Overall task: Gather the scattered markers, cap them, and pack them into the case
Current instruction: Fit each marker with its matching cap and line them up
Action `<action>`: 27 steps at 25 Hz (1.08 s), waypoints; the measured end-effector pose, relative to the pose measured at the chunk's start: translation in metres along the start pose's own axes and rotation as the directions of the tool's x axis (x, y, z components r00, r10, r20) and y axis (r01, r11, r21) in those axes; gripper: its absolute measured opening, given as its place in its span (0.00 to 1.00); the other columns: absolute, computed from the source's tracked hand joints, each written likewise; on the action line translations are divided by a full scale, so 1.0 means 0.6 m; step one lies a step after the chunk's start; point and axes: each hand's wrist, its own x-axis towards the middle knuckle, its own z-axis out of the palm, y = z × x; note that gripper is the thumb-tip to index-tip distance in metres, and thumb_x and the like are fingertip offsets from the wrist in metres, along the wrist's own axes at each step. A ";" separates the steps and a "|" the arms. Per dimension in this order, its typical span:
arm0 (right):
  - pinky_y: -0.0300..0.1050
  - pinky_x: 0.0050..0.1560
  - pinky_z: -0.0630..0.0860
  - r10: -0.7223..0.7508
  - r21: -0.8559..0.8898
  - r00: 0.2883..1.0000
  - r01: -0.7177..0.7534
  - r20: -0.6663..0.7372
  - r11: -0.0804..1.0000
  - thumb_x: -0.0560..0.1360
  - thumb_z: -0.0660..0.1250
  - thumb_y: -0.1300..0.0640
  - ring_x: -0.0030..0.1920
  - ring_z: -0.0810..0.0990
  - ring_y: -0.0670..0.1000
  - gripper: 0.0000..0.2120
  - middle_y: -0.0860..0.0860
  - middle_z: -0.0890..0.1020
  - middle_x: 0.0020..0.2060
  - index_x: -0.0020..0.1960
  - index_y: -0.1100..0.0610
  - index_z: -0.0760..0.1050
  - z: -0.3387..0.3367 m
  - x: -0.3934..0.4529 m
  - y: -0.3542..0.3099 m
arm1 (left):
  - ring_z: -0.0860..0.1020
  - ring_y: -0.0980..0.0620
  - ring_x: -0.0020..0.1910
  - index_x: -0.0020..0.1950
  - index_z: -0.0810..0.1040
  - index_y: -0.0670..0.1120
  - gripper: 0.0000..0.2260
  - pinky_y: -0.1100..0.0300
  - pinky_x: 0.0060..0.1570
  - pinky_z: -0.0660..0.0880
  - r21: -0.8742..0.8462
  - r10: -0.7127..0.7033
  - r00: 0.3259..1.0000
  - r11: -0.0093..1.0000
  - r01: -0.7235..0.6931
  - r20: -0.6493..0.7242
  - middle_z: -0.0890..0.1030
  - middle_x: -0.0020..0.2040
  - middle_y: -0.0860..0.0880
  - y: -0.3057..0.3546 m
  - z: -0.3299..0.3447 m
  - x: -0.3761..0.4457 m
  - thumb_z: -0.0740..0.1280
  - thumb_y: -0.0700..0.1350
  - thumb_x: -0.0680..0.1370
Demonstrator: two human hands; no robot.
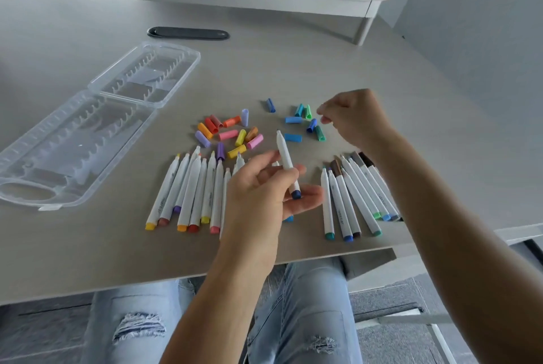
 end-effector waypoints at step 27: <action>0.44 0.36 0.59 -0.395 0.583 0.800 0.070 0.452 0.809 0.84 0.60 0.67 0.35 0.65 0.48 0.12 0.53 0.80 0.47 0.58 0.60 0.82 -0.029 -0.115 0.016 | 0.62 0.53 0.22 0.53 0.82 0.39 0.09 0.67 0.21 0.55 0.128 -0.019 0.999 0.992 0.015 0.035 0.73 0.41 0.42 -0.021 -0.005 -0.042 0.62 0.37 0.82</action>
